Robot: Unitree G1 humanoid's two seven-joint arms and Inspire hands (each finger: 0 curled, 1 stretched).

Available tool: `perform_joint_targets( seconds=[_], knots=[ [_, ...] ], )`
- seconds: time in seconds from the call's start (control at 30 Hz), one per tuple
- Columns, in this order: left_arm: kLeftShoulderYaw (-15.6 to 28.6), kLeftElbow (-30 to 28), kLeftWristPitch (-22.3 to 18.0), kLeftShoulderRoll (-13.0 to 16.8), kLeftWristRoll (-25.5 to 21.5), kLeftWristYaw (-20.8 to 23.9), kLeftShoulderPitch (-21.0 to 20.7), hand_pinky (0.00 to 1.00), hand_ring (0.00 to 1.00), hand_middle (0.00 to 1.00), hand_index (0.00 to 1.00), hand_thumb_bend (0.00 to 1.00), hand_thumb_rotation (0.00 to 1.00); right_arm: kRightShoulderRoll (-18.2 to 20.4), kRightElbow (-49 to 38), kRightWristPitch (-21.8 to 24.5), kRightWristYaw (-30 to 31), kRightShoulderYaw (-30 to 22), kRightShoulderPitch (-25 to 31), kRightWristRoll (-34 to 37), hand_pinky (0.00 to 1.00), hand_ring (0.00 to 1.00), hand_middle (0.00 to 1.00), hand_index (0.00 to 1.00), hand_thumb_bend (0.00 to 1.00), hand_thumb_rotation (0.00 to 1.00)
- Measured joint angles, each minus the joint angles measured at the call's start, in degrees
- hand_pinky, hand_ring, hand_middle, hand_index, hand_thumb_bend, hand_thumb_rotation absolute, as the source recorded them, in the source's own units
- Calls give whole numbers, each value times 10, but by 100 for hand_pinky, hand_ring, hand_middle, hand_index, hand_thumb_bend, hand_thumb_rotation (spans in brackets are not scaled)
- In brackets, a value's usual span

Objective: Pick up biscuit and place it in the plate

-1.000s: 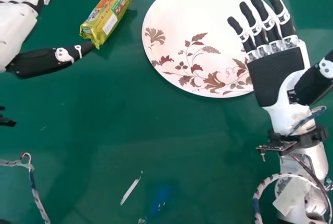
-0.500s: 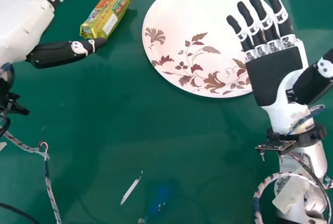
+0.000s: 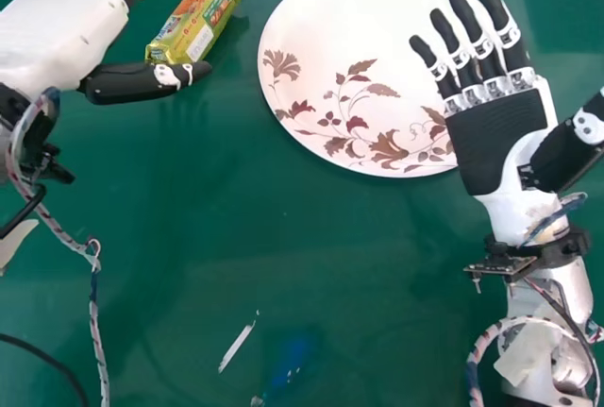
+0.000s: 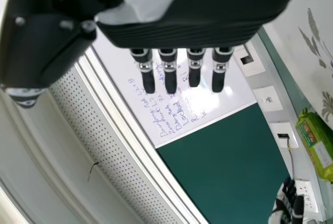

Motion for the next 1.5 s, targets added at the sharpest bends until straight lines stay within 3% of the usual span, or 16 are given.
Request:
perform_joint_targets(
  seconds=[0.43, 1.0, 1.3, 1.5],
  knots=[
    [-45, 79, -24, 18, 38, -3, -60, 100, 100, 100, 100, 100, 83, -3, 1, 1, 3, -6, 0, 6, 100, 100, 99, 98, 100, 55],
    [-85, 168, -57, 37, 55, -2, -103, 100, 100, 100, 100, 100, 84, -6, 1, 4, 3, -8, 0, 7, 100, 100, 99, 96, 100, 52],
    [-131, 242, -100, 62, 62, -52, -168, 100, 100, 100, 100, 100, 84, -6, 2, 6, 8, -8, 0, 9, 100, 100, 100, 96, 100, 48],
    [-149, 255, -123, 63, 67, -56, -192, 100, 100, 100, 100, 100, 84, -5, 2, 5, 8, -7, 0, 5, 100, 100, 100, 96, 100, 47]
  ],
)
